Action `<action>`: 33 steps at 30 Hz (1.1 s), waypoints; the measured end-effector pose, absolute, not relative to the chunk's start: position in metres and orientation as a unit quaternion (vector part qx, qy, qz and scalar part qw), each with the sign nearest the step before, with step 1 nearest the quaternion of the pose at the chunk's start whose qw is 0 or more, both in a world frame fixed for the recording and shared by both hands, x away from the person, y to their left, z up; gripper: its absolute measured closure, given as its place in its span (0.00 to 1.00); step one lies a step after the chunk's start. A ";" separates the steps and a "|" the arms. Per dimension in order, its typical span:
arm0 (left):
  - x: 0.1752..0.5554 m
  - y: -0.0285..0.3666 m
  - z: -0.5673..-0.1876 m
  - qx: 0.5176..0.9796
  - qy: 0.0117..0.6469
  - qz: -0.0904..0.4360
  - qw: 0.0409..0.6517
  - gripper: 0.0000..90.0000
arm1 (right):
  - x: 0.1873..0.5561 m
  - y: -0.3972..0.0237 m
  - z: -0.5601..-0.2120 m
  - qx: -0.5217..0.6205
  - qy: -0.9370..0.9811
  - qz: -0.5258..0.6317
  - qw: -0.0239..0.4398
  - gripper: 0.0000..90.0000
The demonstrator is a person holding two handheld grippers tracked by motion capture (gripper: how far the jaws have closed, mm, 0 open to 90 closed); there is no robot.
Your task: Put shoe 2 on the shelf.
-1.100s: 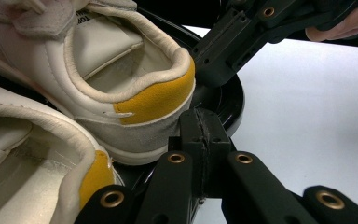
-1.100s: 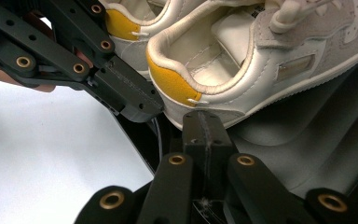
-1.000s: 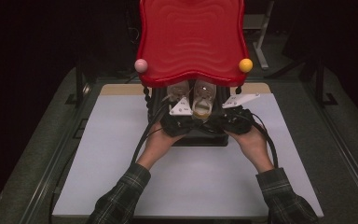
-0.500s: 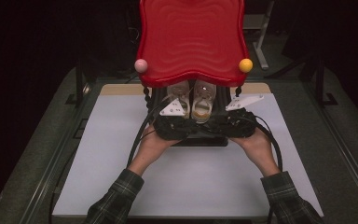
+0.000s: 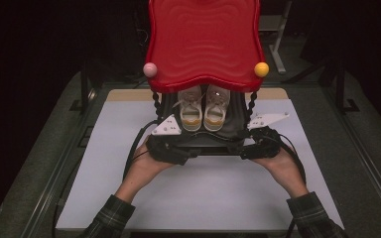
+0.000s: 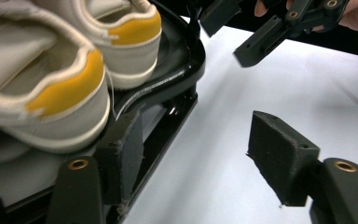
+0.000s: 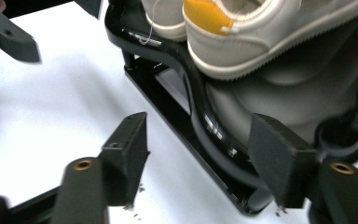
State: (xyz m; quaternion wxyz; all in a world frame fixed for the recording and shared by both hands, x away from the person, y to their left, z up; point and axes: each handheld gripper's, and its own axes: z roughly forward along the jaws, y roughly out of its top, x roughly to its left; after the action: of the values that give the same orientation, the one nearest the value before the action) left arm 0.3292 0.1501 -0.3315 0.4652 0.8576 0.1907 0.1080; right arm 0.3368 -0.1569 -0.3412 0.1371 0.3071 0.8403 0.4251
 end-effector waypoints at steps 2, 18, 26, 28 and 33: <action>0.322 0.160 -0.333 0.857 0.199 0.110 0.462 0.34 | 0.331 -0.162 -0.342 0.311 0.835 0.433 0.133 0.36; 0.286 0.243 -0.382 0.862 0.279 0.123 0.406 0.23 | 0.300 -0.205 -0.379 0.349 0.824 0.418 0.156 0.14; 0.270 0.271 -0.411 0.872 0.297 0.125 0.368 0.18 | 0.287 -0.227 -0.404 0.376 0.814 0.408 0.170 0.11; 0.268 0.276 -0.416 0.874 0.300 0.125 0.361 0.17 | 0.284 -0.231 -0.411 0.383 0.814 0.399 0.175 0.11; 0.264 0.290 -0.427 0.874 0.310 0.129 0.352 0.16 | 0.279 -0.243 -0.427 0.393 0.821 0.371 0.185 0.10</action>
State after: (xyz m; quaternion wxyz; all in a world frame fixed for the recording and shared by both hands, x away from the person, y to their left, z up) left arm 0.2639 0.2896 -0.4274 0.3519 0.8737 0.3101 0.1290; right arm 0.2790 -0.2425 -0.4266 0.1855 0.3927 0.8207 0.3713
